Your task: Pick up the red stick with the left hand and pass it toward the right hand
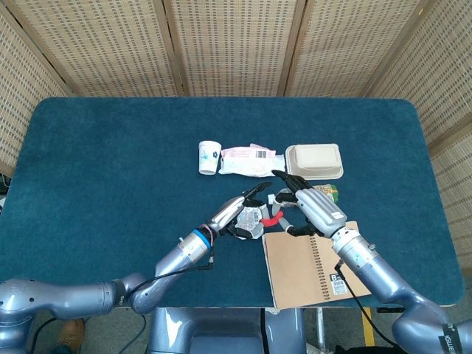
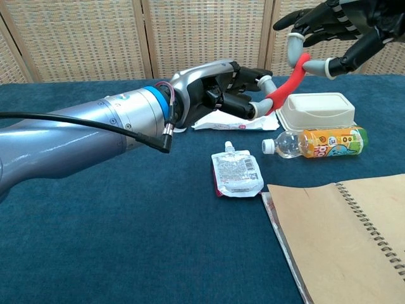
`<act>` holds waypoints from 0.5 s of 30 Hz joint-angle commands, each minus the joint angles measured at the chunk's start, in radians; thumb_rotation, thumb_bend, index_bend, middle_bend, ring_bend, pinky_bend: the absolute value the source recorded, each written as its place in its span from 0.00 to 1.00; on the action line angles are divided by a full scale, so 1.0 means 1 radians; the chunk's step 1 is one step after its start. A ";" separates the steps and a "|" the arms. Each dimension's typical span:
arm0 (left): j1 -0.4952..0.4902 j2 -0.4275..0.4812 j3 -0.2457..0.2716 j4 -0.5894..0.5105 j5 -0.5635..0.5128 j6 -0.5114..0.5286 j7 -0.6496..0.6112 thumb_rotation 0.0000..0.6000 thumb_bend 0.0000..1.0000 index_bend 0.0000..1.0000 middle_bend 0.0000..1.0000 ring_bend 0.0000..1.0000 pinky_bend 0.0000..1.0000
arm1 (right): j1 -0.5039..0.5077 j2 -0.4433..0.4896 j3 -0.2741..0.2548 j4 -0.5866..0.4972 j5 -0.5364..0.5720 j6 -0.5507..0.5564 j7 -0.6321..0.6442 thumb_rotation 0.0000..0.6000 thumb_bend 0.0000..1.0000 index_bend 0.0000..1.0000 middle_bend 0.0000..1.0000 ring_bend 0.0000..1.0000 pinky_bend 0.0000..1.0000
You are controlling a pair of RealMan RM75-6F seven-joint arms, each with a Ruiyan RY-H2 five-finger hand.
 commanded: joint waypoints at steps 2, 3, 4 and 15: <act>0.001 0.002 0.000 -0.004 0.000 0.002 0.001 1.00 0.52 0.67 0.00 0.00 0.00 | -0.002 -0.005 -0.004 0.005 -0.013 0.011 -0.018 1.00 0.61 0.65 0.06 0.00 0.00; 0.002 0.003 0.000 -0.006 0.000 0.003 0.000 1.00 0.52 0.67 0.00 0.00 0.00 | -0.003 -0.008 -0.006 0.006 -0.019 0.016 -0.024 1.00 0.61 0.66 0.06 0.00 0.00; 0.002 0.003 0.000 -0.007 0.000 0.003 0.000 1.00 0.52 0.67 0.00 0.00 0.00 | -0.004 -0.010 -0.007 0.008 -0.024 0.020 -0.029 1.00 0.61 0.69 0.06 0.00 0.00; 0.005 0.009 0.000 -0.016 0.001 0.008 0.002 1.00 0.52 0.67 0.00 0.00 0.00 | -0.010 -0.030 -0.023 0.032 -0.077 0.066 -0.106 1.00 0.69 0.79 0.09 0.00 0.00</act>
